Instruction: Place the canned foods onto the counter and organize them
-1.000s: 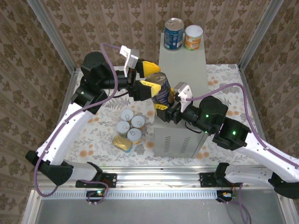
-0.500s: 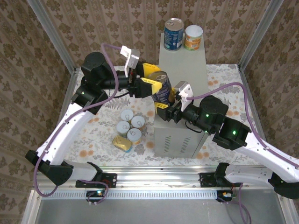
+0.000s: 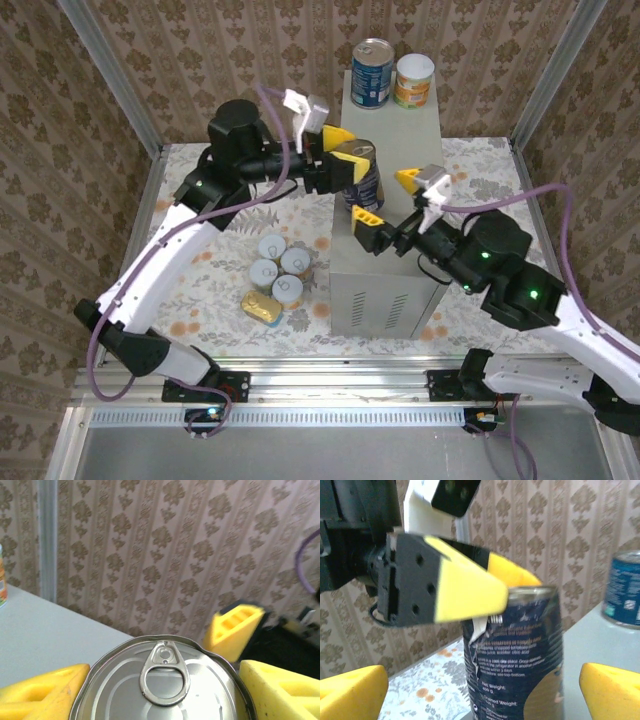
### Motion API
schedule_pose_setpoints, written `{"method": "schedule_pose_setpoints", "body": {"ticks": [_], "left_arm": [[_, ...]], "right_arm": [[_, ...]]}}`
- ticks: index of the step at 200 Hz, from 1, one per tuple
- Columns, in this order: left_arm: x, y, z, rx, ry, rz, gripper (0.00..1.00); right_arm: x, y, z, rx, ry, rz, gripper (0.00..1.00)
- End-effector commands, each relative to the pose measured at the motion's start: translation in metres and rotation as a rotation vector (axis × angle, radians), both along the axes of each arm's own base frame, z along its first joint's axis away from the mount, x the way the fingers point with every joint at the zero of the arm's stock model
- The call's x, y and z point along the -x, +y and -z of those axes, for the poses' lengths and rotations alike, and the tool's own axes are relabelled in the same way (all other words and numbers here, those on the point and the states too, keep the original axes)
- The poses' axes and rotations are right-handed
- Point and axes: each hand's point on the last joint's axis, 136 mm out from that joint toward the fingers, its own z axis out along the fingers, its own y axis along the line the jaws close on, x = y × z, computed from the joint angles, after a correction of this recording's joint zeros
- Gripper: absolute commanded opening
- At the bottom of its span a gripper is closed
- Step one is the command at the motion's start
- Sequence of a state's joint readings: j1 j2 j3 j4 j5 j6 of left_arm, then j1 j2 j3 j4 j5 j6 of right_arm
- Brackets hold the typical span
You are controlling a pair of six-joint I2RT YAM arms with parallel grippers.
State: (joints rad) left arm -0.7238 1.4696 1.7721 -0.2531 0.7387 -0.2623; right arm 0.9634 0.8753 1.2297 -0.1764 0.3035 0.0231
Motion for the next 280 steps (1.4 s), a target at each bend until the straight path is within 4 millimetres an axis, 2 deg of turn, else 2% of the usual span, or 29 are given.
{"method": "schedule_pose_setpoints", "body": {"ticks": [1, 60, 84, 102, 142, 189, 211, 280], "left_arm": [[0.006, 0.006, -0.043, 0.028, -0.197, -0.101, 0.56], [-0.008, -0.025, -0.026, -0.155, -0.282, -0.213, 0.57], [-0.017, -0.035, -0.019, -0.199, -0.292, -0.241, 0.58], [-0.021, -0.039, -0.018, -0.199, -0.288, -0.247, 0.58], [-0.022, -0.043, -0.016, -0.205, -0.274, -0.237, 0.66], [-0.020, -0.042, -0.013, -0.214, -0.264, -0.227, 0.91], [-0.014, -0.040, -0.011, -0.217, -0.257, -0.209, 0.98], [-0.014, -0.026, 0.016, -0.214, -0.212, -0.245, 1.00]], "right_arm": [[0.004, -0.041, -0.008, -0.007, -0.015, 0.125, 1.00], [0.029, -0.125, 0.000, -0.023, -0.034, 0.316, 1.00], [0.037, -0.146, 0.002, -0.033, -0.038, 0.355, 1.00], [0.041, -0.155, 0.003, -0.036, -0.037, 0.365, 1.00], [0.043, -0.157, 0.007, -0.019, -0.028, 0.365, 1.00], [0.041, -0.152, 0.009, -0.013, -0.023, 0.355, 1.00], [0.039, -0.149, 0.010, -0.007, -0.021, 0.352, 1.00], [0.034, -0.139, 0.007, 0.008, -0.024, 0.341, 1.00]]}}
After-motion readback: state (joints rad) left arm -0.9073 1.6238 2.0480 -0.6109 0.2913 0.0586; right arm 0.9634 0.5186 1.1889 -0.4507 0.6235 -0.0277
